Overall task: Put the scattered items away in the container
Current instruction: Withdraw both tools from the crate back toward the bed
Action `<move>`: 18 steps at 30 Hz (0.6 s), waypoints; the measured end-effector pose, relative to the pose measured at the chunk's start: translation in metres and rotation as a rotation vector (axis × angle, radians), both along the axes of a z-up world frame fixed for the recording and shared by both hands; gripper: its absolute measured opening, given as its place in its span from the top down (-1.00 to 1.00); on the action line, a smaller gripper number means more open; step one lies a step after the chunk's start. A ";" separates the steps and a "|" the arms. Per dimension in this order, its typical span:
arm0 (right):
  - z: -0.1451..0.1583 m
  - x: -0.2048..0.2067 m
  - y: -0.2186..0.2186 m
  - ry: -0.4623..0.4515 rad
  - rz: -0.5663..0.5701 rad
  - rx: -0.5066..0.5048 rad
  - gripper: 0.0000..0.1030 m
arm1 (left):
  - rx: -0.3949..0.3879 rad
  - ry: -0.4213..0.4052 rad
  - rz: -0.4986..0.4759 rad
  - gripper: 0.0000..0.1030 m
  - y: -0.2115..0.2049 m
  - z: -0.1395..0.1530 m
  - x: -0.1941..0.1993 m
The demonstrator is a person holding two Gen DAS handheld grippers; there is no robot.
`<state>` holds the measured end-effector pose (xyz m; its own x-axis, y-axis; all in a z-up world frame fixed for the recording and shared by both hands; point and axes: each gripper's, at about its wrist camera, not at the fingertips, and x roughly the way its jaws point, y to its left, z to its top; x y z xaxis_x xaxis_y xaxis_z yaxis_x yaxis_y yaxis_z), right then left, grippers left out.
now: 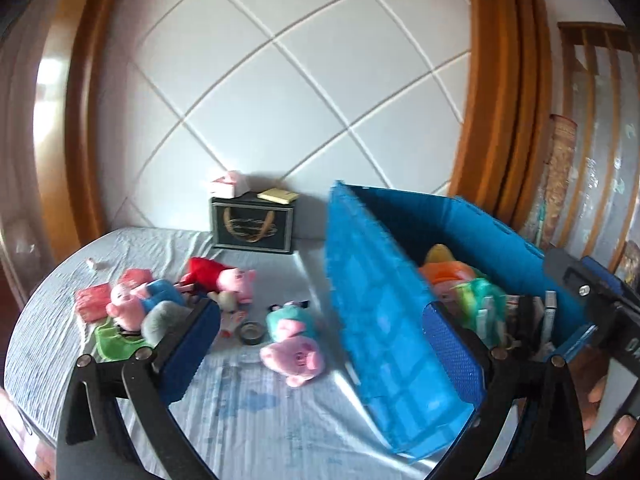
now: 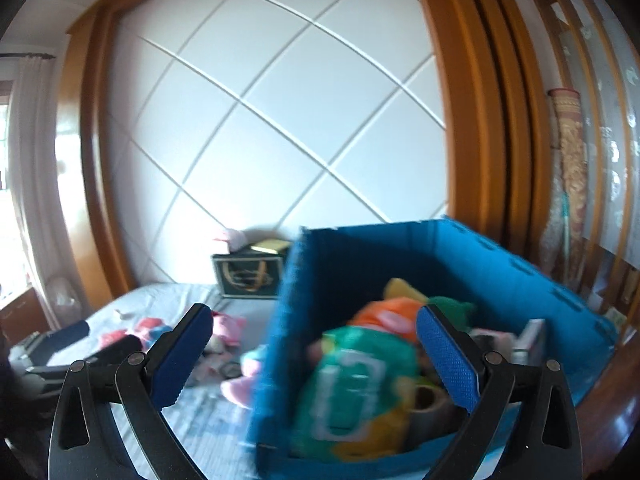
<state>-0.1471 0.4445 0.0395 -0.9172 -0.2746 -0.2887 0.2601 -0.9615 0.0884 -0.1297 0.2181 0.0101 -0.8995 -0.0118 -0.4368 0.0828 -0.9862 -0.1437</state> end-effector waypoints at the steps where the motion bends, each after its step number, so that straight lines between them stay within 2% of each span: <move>1: 0.001 0.002 -0.017 0.004 0.020 0.000 -1.00 | 0.006 -0.008 0.020 -1.00 -0.019 -0.003 0.002; 5: -0.008 0.002 -0.091 -0.013 0.069 0.005 -1.00 | 0.007 -0.054 0.100 -1.00 -0.099 -0.019 0.006; 9: -0.034 -0.006 -0.149 -0.077 0.080 0.008 -1.00 | -0.004 -0.102 0.166 -1.00 -0.171 -0.043 0.009; 14: -0.079 -0.023 -0.191 -0.215 0.051 0.049 -1.00 | 0.022 -0.234 0.224 -1.00 -0.233 -0.091 -0.002; 18: -0.106 -0.041 -0.203 -0.289 0.030 0.094 -1.00 | 0.046 -0.315 0.249 -1.00 -0.256 -0.125 -0.017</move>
